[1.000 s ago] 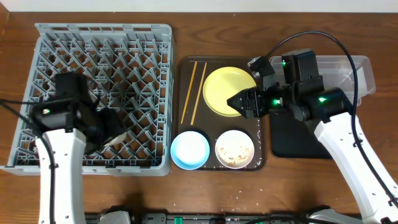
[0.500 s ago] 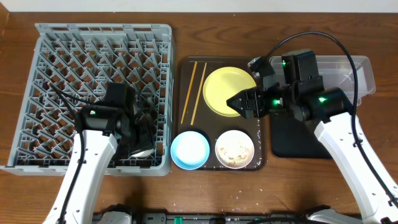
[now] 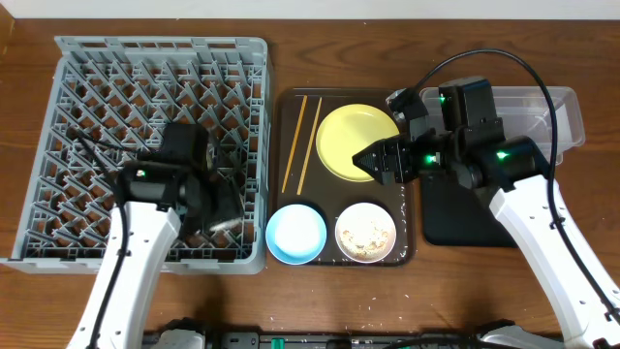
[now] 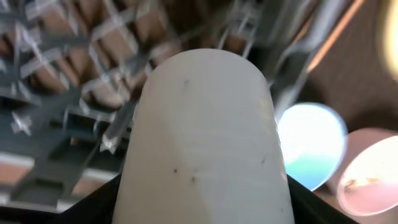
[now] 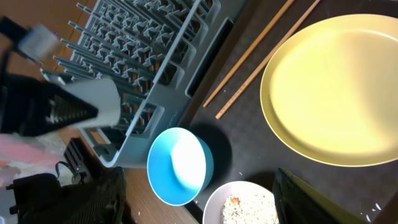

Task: Sort waste into correct bins and load items into the dishwasher
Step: 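Move the held cup with the left gripper over the dish rack, then lower the cup into the rack and open the left gripper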

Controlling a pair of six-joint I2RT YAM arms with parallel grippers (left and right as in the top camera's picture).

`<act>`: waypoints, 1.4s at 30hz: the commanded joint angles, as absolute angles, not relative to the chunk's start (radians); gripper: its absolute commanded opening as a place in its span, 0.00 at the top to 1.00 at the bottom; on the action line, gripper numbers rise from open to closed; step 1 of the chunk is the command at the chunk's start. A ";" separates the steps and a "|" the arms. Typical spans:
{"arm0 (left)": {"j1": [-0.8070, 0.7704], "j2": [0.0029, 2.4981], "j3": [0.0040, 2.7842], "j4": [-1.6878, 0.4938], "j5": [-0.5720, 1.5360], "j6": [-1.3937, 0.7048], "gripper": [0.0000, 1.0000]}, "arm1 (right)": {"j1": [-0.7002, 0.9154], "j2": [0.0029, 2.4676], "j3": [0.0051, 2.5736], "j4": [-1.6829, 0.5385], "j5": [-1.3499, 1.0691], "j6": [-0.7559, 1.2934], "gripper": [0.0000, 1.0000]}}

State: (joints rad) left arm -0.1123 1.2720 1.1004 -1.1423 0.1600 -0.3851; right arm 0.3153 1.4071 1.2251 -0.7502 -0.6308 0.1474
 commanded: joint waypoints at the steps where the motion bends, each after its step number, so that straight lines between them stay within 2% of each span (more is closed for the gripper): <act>1: -0.113 1.272 1.157 -1.102 0.171 -0.376 0.51 | 0.322 1.407 1.232 -0.748 -0.632 0.130 0.27; 6: -0.113 1.295 1.156 -1.074 0.167 -0.351 0.50 | 0.322 1.407 1.232 -0.748 -0.632 0.130 0.26; 10: -0.087 1.287 1.156 -1.137 0.021 -0.412 0.50 | 0.322 1.407 1.231 -0.757 -0.632 0.130 0.26; 15: 0.081 1.259 1.156 -1.195 0.014 -0.425 0.50 | 0.322 1.407 1.231 -0.759 -0.632 0.130 0.26; 19: 0.340 1.261 1.154 -1.203 0.014 -0.424 0.51 | 0.322 1.407 1.231 -0.759 -0.632 0.130 0.26; 23: 0.508 1.263 1.124 -1.143 0.015 -0.443 0.51 | 0.322 1.407 1.231 -0.759 -0.632 0.130 0.25; 27: 0.583 1.280 1.112 -1.109 0.014 -0.458 0.51 | 0.322 1.407 1.231 -0.759 -0.632 0.130 0.25; 32: 0.597 1.306 1.111 -1.085 0.010 -0.458 0.50 | 0.322 1.407 1.231 -0.762 -0.632 0.130 0.25; 34: 0.597 1.328 1.111 -1.098 0.009 -0.458 0.37 | 0.322 1.407 1.231 -0.765 -0.632 0.130 0.25; 39: 0.597 1.340 1.112 -1.102 0.010 -0.458 0.33 | 0.322 1.407 1.231 -0.779 -0.632 0.130 0.25; 41: 0.597 1.337 1.118 -1.102 0.028 -0.458 0.22 | 0.322 1.407 1.231 -0.782 -0.632 0.130 0.25; 42: 0.597 1.337 1.124 -1.106 0.047 -0.457 0.20 | 0.322 1.407 1.231 -0.782 -0.632 0.130 0.25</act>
